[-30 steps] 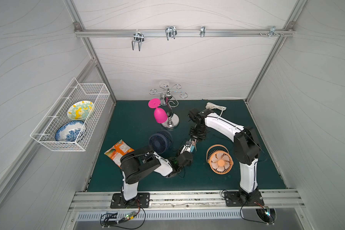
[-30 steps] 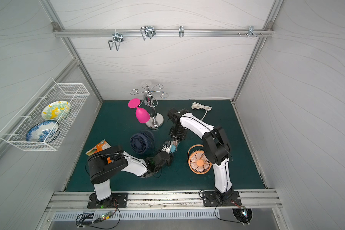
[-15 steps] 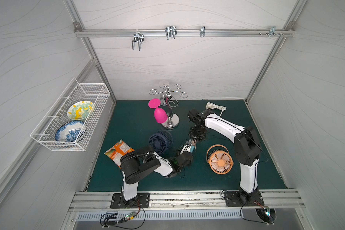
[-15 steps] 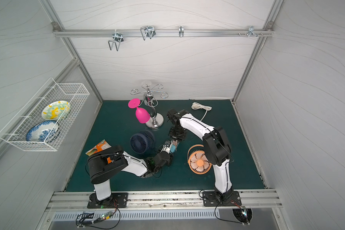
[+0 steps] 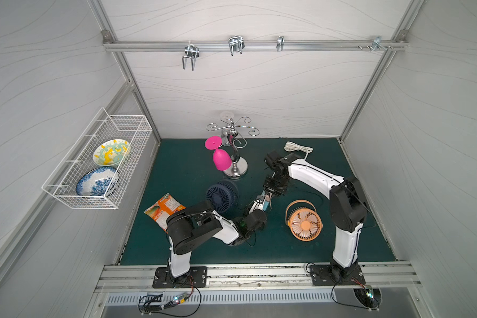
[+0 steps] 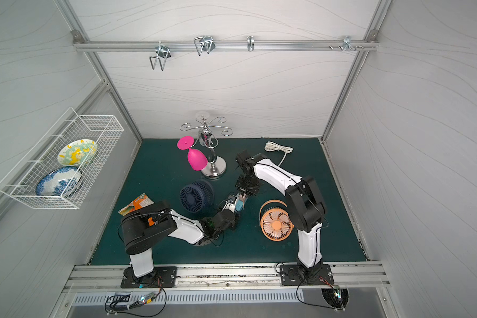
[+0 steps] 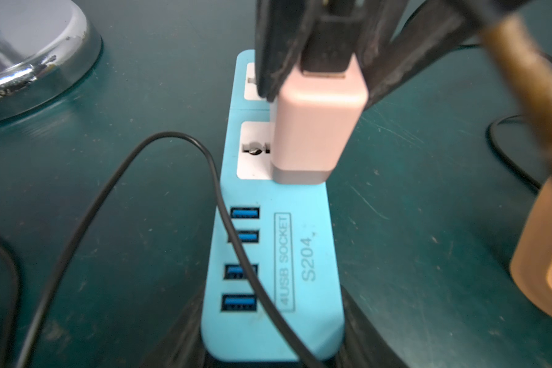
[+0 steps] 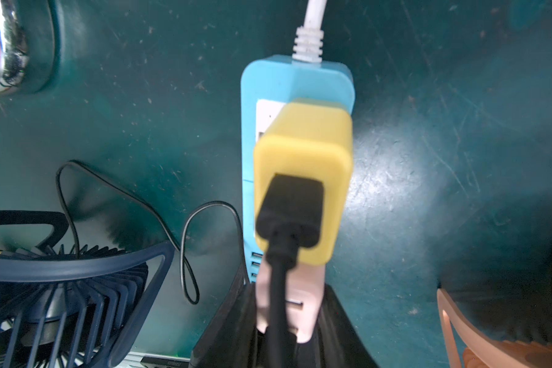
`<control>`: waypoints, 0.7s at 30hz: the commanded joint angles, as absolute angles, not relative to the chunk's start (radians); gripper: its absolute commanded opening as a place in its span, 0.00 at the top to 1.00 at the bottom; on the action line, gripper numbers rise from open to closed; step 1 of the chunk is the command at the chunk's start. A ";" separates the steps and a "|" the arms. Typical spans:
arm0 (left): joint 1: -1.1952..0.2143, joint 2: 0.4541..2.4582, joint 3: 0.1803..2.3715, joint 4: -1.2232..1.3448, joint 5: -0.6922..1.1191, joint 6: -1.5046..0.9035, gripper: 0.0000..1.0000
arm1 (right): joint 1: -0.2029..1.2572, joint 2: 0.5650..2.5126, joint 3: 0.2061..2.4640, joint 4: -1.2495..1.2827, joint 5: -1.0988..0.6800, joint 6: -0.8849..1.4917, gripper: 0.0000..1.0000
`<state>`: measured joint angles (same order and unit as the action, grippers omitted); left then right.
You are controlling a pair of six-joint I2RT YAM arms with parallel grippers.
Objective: Unplug the desk fan from the power strip
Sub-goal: Remove the plug from the socket.
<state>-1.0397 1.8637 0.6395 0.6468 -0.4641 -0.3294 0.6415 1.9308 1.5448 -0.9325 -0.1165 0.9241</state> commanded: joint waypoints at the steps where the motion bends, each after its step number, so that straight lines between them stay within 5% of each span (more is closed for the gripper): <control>1: -1.039 1.868 0.654 0.641 -0.466 -0.367 0.80 | 0.659 1.900 1.550 -0.964 -0.083 0.911 0.94; 21: -1.039 1.863 0.655 0.623 -0.466 -0.366 0.81 | 0.598 1.915 1.584 -0.980 -0.105 0.870 0.96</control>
<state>-1.0409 1.8637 0.6559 0.6548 -0.4671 -0.3435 0.6262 1.9350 1.5864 -0.9741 -0.1055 0.9085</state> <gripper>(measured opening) 0.532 0.300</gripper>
